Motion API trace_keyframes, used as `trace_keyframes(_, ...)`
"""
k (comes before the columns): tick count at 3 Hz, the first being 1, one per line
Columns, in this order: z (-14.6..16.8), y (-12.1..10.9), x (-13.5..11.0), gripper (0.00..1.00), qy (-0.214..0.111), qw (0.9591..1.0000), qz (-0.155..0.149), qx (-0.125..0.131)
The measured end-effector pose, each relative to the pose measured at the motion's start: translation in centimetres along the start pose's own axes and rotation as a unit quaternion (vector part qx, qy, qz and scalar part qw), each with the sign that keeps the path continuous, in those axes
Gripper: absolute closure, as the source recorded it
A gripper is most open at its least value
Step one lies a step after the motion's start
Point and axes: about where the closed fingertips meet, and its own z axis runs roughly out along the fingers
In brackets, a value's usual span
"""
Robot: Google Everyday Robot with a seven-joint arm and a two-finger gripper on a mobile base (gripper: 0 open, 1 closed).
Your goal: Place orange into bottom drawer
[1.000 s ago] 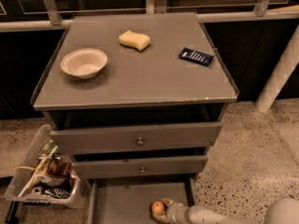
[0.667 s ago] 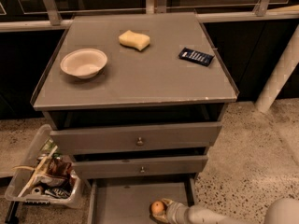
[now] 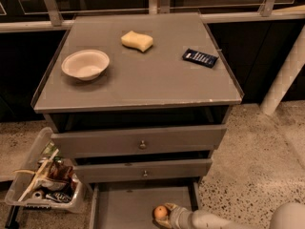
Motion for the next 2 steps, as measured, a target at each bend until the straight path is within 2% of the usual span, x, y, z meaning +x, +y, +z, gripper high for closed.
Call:
trace_keyframes(1,0.00,0.00,0.00,0.00,0.000,1.0000,0.000,0.000)
trace_keyframes(2,0.00,0.00,0.00,0.00,0.000,1.0000,0.000,0.000)
